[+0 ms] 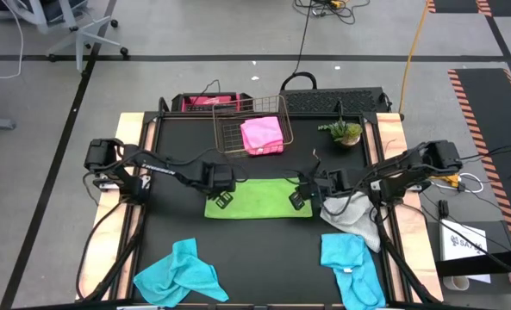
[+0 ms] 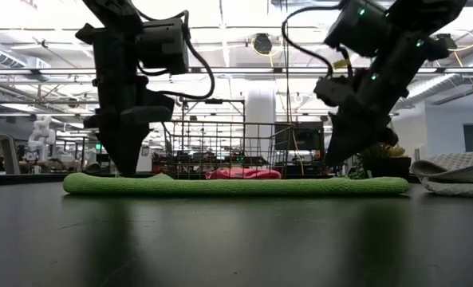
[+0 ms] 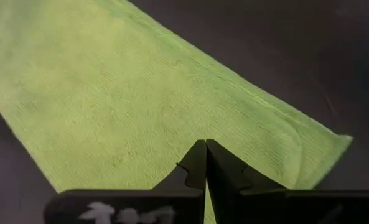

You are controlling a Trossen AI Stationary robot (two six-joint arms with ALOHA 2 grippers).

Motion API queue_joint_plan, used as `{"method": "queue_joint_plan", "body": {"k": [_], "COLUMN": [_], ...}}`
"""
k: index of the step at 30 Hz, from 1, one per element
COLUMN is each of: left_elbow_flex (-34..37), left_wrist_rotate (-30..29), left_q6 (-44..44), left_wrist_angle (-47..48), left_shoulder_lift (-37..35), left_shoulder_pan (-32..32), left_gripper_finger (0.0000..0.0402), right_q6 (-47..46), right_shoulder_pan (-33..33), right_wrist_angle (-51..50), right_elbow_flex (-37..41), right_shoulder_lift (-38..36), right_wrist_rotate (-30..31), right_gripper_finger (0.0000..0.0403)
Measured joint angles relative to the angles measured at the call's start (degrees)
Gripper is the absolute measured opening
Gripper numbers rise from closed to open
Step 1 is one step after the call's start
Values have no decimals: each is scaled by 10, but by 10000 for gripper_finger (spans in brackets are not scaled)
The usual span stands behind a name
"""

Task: Fold microfiber towels
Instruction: Fold the green microfiber cloth in quarters

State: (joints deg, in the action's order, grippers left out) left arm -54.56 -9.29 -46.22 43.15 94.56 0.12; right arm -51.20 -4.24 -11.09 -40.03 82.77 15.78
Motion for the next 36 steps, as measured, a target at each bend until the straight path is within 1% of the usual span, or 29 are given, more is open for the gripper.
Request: {"method": "queue_joint_plan", "body": {"k": [5, 14, 17, 29, 32, 36], "left_elbow_flex": [13, 48, 52, 53, 53, 53], "left_wrist_rotate": [1, -1, -2, -14, -14, -14], "left_q6": [-11, -24, -24, -24, -24, -24], "left_wrist_angle": [0, -29, -34, -41, -41, -40], "left_shoulder_lift": [0, -2, -3, -2, -1, -1], "left_shoulder_pan": [0, 0, 1, 2, 2, 2], "left_gripper_finger": [81, 81, 81, 81, 81, 81], "right_q6": [4, 42, 44, 21, 34, 74], "right_shoulder_pan": [12, 38, 48, 54, 54, 54], "right_wrist_angle": [5, 1, 4, 41, 41, 33], "right_elbow_flex": [0, 0, 2, 78, 82, 82], "right_shoulder_lift": [16, 17, 17, 14, 14, 8], "right_wrist_rotate": [-23, -19, -6, -1, -1, -4], "right_gripper_finger": [0, 0, 0, 0, 0, 0]}}
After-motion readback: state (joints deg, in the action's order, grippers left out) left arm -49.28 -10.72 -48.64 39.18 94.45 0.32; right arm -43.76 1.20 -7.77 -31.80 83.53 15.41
